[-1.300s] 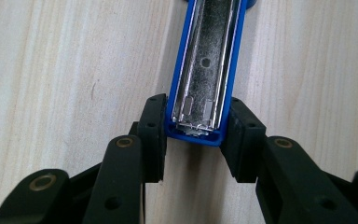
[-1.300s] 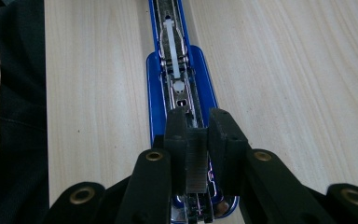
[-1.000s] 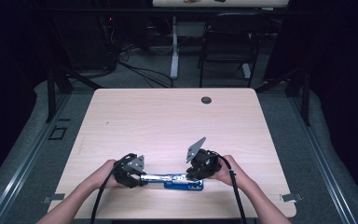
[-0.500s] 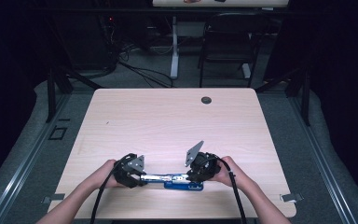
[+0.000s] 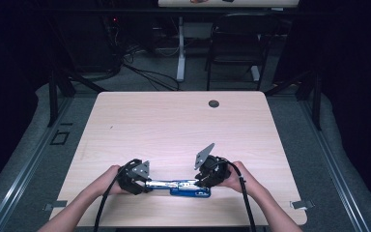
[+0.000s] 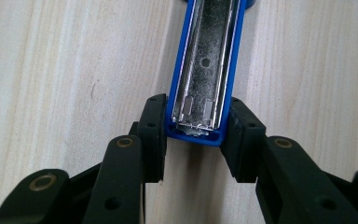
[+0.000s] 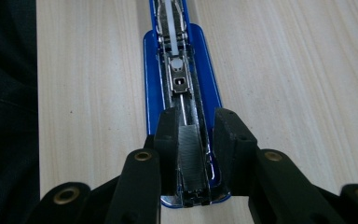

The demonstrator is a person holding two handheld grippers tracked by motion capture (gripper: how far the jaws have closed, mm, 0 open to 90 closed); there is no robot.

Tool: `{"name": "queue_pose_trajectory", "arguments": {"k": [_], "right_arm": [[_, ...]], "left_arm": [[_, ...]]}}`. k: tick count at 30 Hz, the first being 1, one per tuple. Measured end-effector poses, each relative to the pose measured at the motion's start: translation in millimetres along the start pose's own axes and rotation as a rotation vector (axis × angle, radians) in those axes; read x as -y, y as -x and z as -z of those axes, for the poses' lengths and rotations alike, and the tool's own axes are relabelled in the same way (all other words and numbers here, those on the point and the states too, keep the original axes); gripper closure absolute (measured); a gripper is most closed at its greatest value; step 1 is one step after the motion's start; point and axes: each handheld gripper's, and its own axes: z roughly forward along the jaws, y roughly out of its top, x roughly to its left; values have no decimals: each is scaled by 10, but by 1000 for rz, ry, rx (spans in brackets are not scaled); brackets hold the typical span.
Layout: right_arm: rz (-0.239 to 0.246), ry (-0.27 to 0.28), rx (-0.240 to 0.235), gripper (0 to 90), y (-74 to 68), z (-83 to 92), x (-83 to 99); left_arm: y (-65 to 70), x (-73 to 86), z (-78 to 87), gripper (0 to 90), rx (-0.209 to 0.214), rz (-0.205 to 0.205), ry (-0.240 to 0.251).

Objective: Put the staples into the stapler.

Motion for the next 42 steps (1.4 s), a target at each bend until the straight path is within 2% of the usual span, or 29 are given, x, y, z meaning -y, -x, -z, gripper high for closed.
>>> {"name": "queue_pose_trajectory", "arguments": {"k": [4, 6, 8, 10, 12, 18, 22, 28, 31, 35, 37, 42], "right_arm": [[-14, -1, 14, 697, -1, 35, -2], [-50, 11, 34, 659, -3, 35, -1], [-93, 0, 49, 635, 11, 28, 3], [-107, -11, 63, 640, 21, 23, 11], [-115, -17, 86, 691, 21, 37, 16], [-175, 16, 92, 776, -20, 117, 30], [-195, -9, 90, 784, -73, 159, 46], [-210, -48, 105, 810, -70, 178, 73], [-245, -61, 119, 809, -47, 180, 77], [-255, -70, 129, 791, -41, 189, 66], [-272, -51, 122, 781, -50, 176, 58], [-290, -50, 114, 759, -56, 135, 19]], "left_arm": [[8, 2, 4, 640, -8, 0, 8], [8, 0, 10, 640, -5, -2, 6], [11, -1, 12, 640, -5, -2, 6], [15, -1, 15, 640, -6, -1, 6], [17, -2, 18, 640, -7, -3, 7], [27, -3, 25, 639, -14, -2, 10], [31, -6, 27, 639, -16, -2, 7], [30, -5, 28, 639, -15, 0, 9], [34, -7, 37, 639, -17, 0, 11], [48, -6, 46, 639, -29, -1, 19], [50, -7, 51, 638, -30, -2, 21], [55, -14, 69, 638, -30, -4, 20]]}}
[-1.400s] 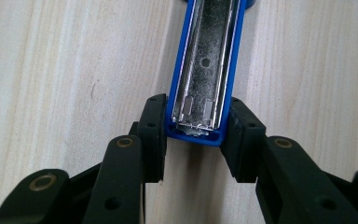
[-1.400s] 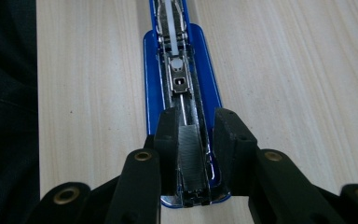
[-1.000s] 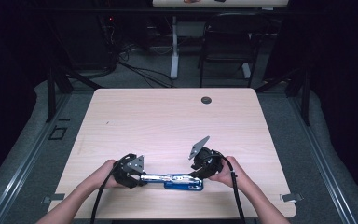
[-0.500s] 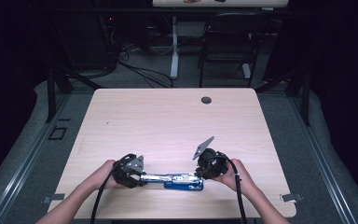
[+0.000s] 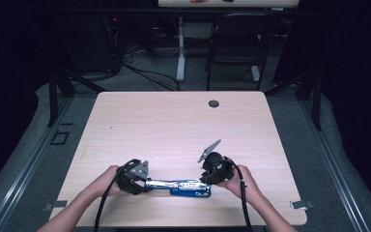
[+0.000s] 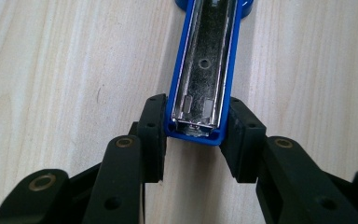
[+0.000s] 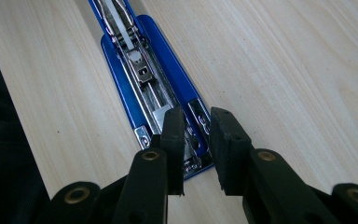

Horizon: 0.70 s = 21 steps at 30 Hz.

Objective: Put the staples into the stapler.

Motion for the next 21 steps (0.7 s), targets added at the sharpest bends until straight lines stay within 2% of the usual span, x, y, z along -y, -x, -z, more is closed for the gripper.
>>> {"name": "queue_pose_trajectory", "arguments": {"k": [2, 6, 13, 21], "right_arm": [[-5, -4, -3, 743, -6, -13, -17], [-22, 6, -6, 708, -1, -25, -40], [-57, 19, -21, 585, 40, -38, -56], [-63, 32, -22, 545, 43, -22, -82]], "left_arm": [[9, -2, 7, 638, -15, -8, 6], [13, -10, 21, 637, -11, -7, 4], [21, -42, 30, 636, -17, -4, -16], [50, -55, 44, 634, -39, 0, -16]]}}
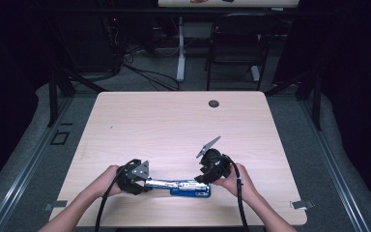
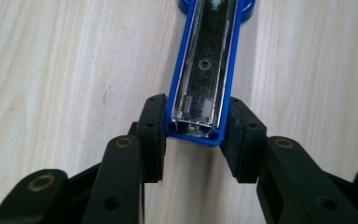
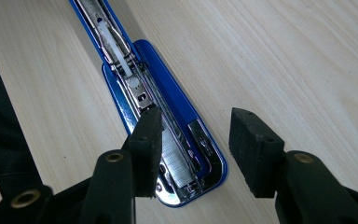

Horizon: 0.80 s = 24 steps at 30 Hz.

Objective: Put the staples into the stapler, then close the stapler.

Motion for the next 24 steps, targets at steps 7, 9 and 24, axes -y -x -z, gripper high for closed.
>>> {"name": "queue_pose_trajectory", "arguments": {"k": [7, 9, 24], "right_arm": [[-8, 9, 16, 526, -42, 9, 1], [-10, 11, 15, 526, -43, 10, 1], [-12, 25, -9, 582, -102, -44, -67]], "left_arm": [[15, -21, 13, 632, -17, -1, -7], [17, -23, 19, 631, -17, -1, -6], [22, -25, 38, 624, -17, 3, 8]]}}
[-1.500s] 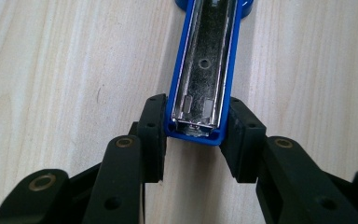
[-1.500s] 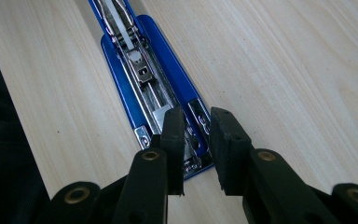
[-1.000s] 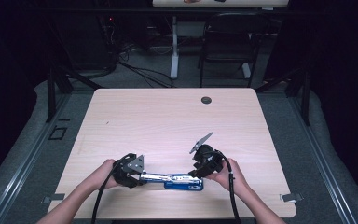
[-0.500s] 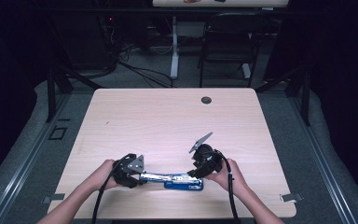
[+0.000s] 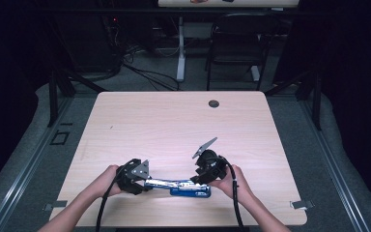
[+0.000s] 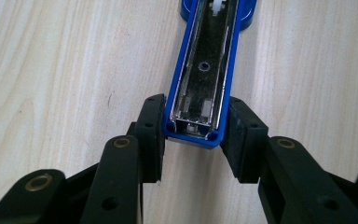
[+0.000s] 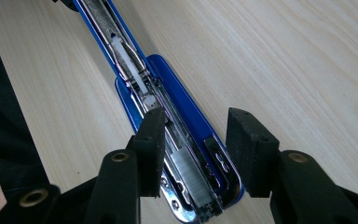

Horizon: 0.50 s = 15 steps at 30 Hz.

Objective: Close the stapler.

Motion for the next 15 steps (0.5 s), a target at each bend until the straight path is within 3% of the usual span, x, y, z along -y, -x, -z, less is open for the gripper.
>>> {"name": "queue_pose_trajectory", "arguments": {"k": [5, 15], "right_arm": [[8, 14, -12, 603, -65, -32, -73], [55, 30, -28, 669, -209, -151, -191]], "left_arm": [[-11, -7, 36, 618, 9, 15, 22], [-3, -21, 43, 618, 8, 11, 14]]}}
